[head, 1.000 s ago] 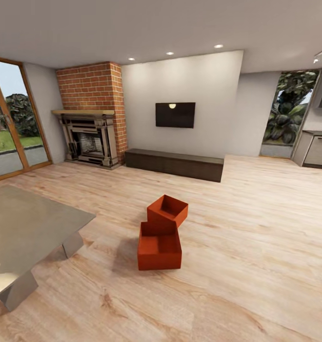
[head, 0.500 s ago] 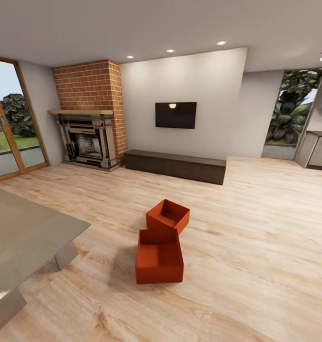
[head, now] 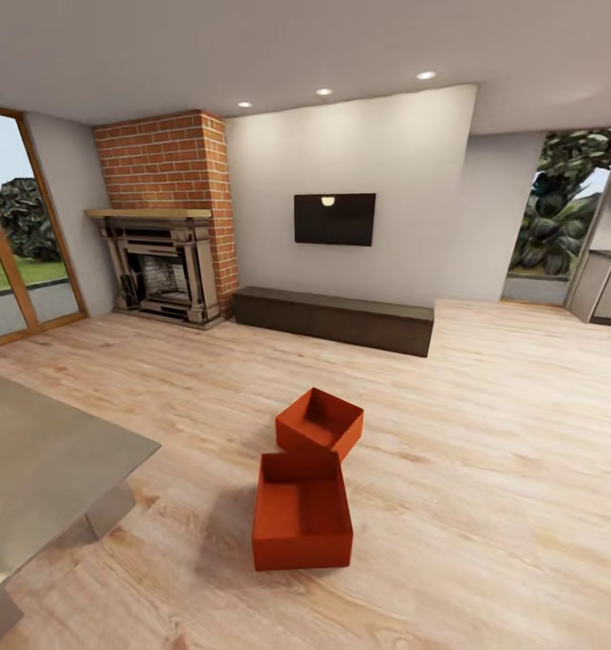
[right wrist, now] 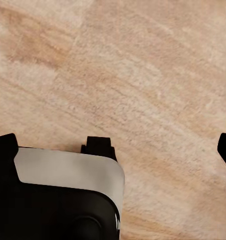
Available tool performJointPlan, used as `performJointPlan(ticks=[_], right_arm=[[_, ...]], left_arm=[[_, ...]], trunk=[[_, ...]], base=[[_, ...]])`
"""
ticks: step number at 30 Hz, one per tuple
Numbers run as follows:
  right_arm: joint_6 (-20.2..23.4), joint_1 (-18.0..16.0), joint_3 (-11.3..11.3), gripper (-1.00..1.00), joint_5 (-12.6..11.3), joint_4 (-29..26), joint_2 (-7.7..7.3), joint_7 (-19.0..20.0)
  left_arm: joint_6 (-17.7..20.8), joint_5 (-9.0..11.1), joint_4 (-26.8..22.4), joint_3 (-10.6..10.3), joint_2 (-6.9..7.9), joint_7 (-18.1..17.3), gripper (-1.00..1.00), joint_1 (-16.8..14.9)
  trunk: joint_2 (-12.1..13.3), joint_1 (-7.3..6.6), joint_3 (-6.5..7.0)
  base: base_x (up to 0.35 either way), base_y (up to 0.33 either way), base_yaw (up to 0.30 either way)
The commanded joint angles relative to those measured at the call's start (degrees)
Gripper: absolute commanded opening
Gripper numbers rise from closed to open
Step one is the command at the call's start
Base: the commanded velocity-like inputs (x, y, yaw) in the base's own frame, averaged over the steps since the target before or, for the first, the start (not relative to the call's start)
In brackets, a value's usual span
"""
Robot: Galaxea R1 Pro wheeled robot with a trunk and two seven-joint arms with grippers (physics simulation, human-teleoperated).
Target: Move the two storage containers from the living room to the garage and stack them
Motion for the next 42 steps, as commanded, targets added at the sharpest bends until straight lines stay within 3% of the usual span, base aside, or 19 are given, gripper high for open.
performJointPlan(ticks=[1,42], right_arm=[[-0.3,-0.1,0.3,1.00,0.3,0.2,0.01,-0.3],[-0.3,-0.1,0.3,1.00,0.3,0.2,0.01,-0.3]], left_arm=[[-0.1,0.1,0.0,0.1,-0.01,0.0,1.00,0.0],[-0.1,0.1,0.0,0.1,0.03,0.0,1.00,0.0]], trunk=[[0.0,0.03,-0.05],[0.0,0.03,-0.05]], base=[[0.321,0.000,0.000],[0.321,0.000,0.000]])
